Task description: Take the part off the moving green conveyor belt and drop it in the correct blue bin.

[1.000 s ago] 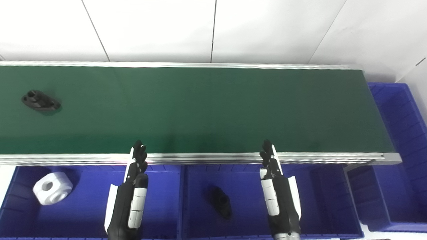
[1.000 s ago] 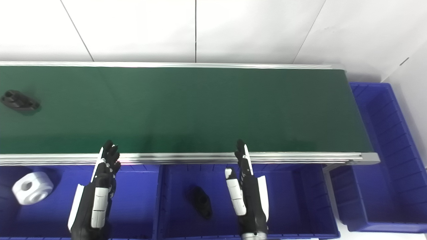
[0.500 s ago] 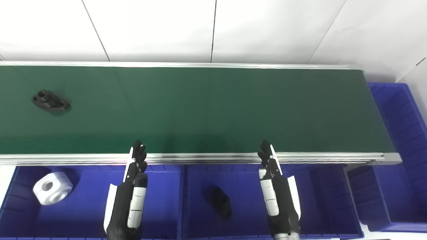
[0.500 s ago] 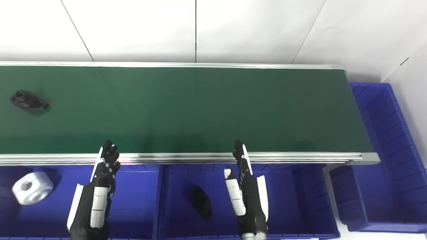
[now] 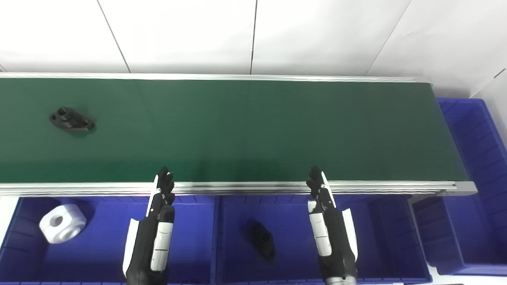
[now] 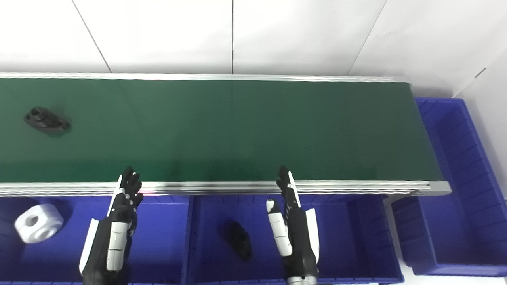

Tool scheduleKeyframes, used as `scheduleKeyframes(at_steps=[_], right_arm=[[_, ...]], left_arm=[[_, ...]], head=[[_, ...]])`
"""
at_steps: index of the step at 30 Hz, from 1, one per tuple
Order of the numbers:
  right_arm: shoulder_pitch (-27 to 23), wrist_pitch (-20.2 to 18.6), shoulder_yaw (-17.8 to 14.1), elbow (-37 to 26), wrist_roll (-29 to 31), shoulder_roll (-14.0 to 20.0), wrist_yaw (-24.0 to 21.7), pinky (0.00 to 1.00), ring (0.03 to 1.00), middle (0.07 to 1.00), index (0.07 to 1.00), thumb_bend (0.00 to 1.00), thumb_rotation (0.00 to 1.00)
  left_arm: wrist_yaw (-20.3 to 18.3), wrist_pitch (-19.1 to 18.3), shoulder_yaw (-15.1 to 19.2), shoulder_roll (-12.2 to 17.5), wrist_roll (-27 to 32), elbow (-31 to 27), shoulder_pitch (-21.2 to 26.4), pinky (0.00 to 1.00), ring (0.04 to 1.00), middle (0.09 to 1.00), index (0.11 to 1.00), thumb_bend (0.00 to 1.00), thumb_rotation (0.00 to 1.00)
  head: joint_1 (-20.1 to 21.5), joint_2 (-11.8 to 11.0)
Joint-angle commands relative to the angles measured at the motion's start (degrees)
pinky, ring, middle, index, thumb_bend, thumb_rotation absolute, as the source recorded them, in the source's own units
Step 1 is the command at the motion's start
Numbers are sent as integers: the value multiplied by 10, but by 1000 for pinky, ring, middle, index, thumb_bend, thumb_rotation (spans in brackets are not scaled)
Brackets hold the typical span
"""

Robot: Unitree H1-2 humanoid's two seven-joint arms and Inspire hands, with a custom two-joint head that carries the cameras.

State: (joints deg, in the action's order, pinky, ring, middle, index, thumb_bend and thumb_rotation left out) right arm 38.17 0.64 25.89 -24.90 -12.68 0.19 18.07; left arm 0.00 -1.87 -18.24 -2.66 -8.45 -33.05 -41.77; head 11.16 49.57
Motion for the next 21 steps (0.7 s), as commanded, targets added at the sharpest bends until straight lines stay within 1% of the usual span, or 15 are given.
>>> scheduleKeyframes(at_steps=[1,3,5,7,9,11,12,13,14,15,18,21], right_arm=[[62,24,71,-6,-2,-65,-4,985,961,970,976,748,1000],[63,25,71,-6,2,-66,-4,988,964,972,978,752,1000],[63,26,70,-5,0,-66,-4,986,960,970,978,749,1000],[62,27,70,-3,-6,-66,-2,973,954,966,974,745,1000],[62,26,69,-4,-3,-66,-3,970,953,965,973,745,1000],[62,23,70,-7,7,-63,-8,987,961,972,980,742,1000],[62,21,70,-8,12,-62,-11,994,967,978,986,741,1000],[62,24,67,-7,16,-59,-13,997,969,981,989,740,1000],[62,26,65,-5,18,-58,-14,993,968,982,989,738,1000],[62,34,62,0,19,-56,-14,990,967,982,989,734,1000],[62,53,49,14,29,-51,-14,980,961,975,982,720,1000],[57,70,35,28,36,-38,-18,996,968,981,993,695,1000]], left_arm=[[-2,14,-5,2,-3,-17,-6,1000,1000,1000,1000,546,1000],[-1,10,-5,1,-3,-18,-7,1000,1000,1000,1000,536,1000],[0,15,-5,1,-3,-14,-7,1000,1000,1000,1000,529,1000],[1,25,-6,1,-7,-10,-6,1000,1000,1000,1000,543,1000],[1,23,-6,1,-5,-10,-6,1000,1000,1000,1000,546,1000],[1,22,-6,-1,-1,-9,-8,1000,1000,1000,1000,534,1000],[2,25,-6,-2,0,-8,-8,1000,1000,1000,1000,513,1000],[6,32,-8,-6,-3,-3,-10,1000,1000,1000,1000,503,1000],[9,38,-9,-9,-5,1,-12,1000,994,1000,1000,484,1000],[14,50,-11,-13,-8,10,-14,1000,990,999,1000,473,1000],[25,74,-19,-21,-26,34,-17,1000,978,991,1000,491,1000],[30,87,-31,-26,-46,50,-17,1000,978,995,1000,511,1000]], head=[[-1,0],[-1,0],[0,0],[-1,-1],[-3,-3],[-6,-7],[-6,-7],[-24,-21],[-24,-21],[-41,-35],[-72,-58],[-98,-77]])
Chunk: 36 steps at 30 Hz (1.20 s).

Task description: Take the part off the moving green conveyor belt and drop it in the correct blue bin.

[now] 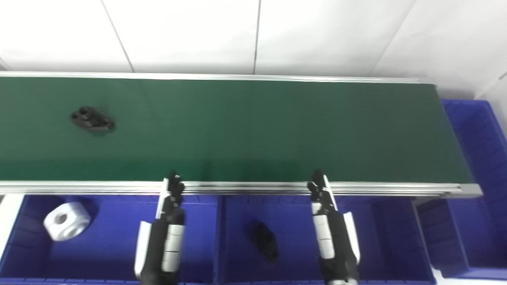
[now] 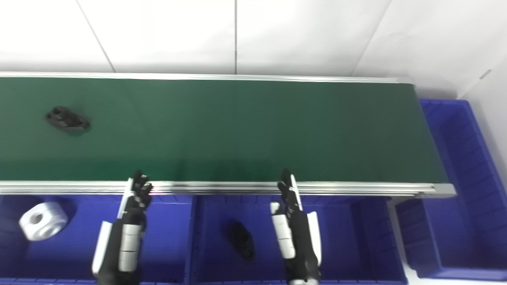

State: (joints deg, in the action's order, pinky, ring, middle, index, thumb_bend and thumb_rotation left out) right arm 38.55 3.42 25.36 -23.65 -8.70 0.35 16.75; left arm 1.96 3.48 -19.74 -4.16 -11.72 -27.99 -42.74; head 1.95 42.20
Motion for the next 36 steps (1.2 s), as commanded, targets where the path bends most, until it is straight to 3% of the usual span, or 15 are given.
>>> scheduleKeyframes(at_steps=[1,5,7,9,21,29,36], right_arm=[[52,49,34,22,0,-36,-7,998,968,983,995,700,1000],[40,77,15,43,3,-25,-12,1000,970,992,1000,712,1000],[29,94,2,53,6,-23,-15,986,965,986,992,705,1000],[21,117,-9,63,18,-23,-18,992,968,987,988,723,1000],[14,139,-48,70,57,-19,-60,1000,990,1000,1000,706,1000],[10,148,-68,84,69,-12,-88,1000,999,1000,1000,731,1000],[8,152,-82,97,78,-14,-105,1000,1000,1000,1000,732,1000]], left_arm=[[14,39,-19,-15,-21,7,-7,1000,976,994,999,499,1000],[26,73,-28,-26,-31,45,-2,975,967,988,986,480,987],[36,100,-30,-34,-31,73,6,955,962,981,971,495,921],[44,114,-32,-39,-41,93,13,929,963,982,966,526,922],[64,119,-45,-54,-62,139,24,886,950,957,927,588,889],[68,124,-54,-58,-55,158,29,895,946,954,929,574,898],[80,141,-52,-67,-61,181,38,896,925,929,903,556,905]], head=[[-20,-16],[-40,-37],[-46,-45],[-52,-56],[-88,-110],[-122,-131],[-128,-145]])
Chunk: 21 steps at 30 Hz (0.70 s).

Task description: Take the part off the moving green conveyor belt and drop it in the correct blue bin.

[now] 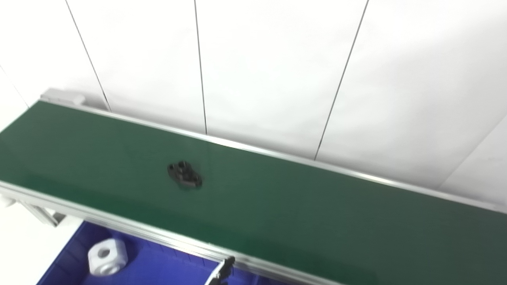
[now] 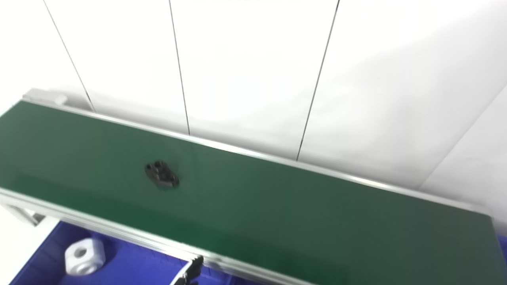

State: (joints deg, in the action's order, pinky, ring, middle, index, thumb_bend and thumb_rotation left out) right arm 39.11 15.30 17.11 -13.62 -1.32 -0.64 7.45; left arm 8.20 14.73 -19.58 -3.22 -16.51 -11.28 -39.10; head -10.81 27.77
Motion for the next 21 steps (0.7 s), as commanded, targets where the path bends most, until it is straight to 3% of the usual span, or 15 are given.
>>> scheduleKeyframes(at_steps=[1,5,7,10,14,19,21], right_arm=[[1,38,-1,1,7,-2,-16,1000,1000,1000,1000,727,1000],[-8,73,-3,23,16,4,-32,1000,1000,1000,1000,718,1000],[-10,85,-6,33,20,3,-37,1000,1000,1000,1000,727,1000],[-14,91,-10,40,15,0,-40,1000,999,1000,1000,727,1000],[-18,87,-12,36,12,2,-46,997,996,1000,1000,712,1000],[-20,67,-13,4,-6,11,-53,1000,999,1000,1000,667,1000],[-24,55,-17,-14,-24,14,-54,974,970,1000,1000,675,954]], left_arm=[[18,30,-53,-76,-13,18,4,885,917,923,897,541,904],[14,12,-55,-73,-15,12,4,881,915,926,894,596,912],[14,12,-55,-72,-15,12,5,883,912,918,890,575,909],[23,37,-51,-74,-14,32,12,861,896,911,881,557,902],[28,46,-52,-73,-19,41,17,855,894,905,877,598,920],[21,25,-56,-71,-13,24,12,873,909,916,884,600,921],[21,25,-55,-70,-13,23,13,873,907,915,884,588,915]], head=[[-1,-1],[3,-3],[7,-8],[9,-12],[6,-8],[9,3],[13,5]])
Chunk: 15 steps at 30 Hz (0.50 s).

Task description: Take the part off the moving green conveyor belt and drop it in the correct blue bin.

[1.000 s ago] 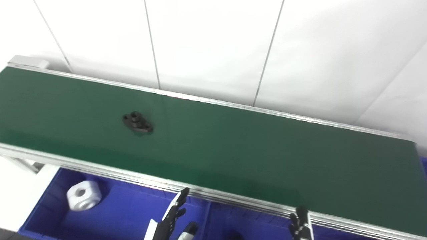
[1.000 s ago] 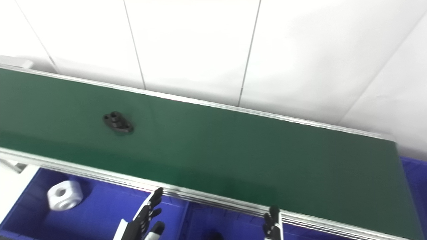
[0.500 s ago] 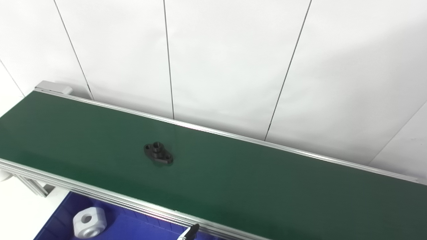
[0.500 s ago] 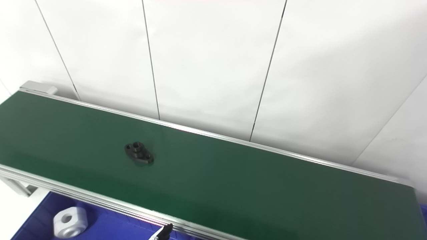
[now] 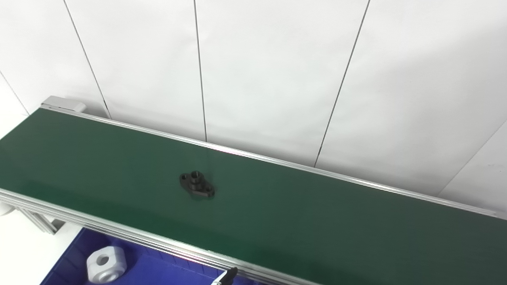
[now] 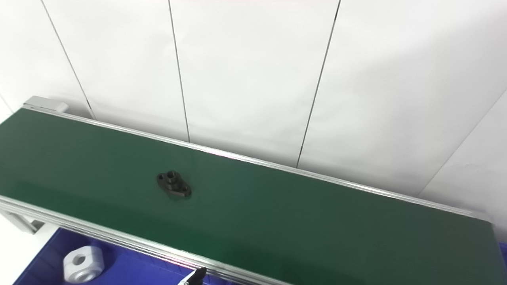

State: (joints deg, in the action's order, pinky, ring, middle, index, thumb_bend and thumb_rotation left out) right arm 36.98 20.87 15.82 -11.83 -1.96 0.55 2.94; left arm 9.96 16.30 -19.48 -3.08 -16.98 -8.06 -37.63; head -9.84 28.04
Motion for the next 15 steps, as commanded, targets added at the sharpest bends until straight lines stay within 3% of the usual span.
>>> scheduleKeyframes(at_steps=[1,3,6,11,15], right_arm=[[-6,-11,-8,-45,-34,0,-6,916,934,986,1000,696,897],[-14,-26,-15,-62,-61,-8,1,860,895,949,1000,734,828],[-49,-46,-23,-82,-106,-17,4,855,884,925,1000,772,767],[-120,-122,-28,-112,-200,-23,-9,840,879,918,990,809,696],[-209,-190,-28,-118,-268,-18,-35,808,877,911,949,878,605]], left_arm=[[3,9,-55,-71,-8,-11,-1,875,903,910,881,582,912],[2,6,-54,-71,-6,-15,0,867,897,906,877,563,904],[0,12,-54,-70,2,-13,2,878,896,904,879,570,902],[-8,4,-56,-64,8,-23,0,904,918,919,895,554,901],[-12,-10,-58,-64,7,-36,-7,926,926,916,895,537,896]], head=[[5,5],[9,9],[10,11],[12,14],[14,17]])
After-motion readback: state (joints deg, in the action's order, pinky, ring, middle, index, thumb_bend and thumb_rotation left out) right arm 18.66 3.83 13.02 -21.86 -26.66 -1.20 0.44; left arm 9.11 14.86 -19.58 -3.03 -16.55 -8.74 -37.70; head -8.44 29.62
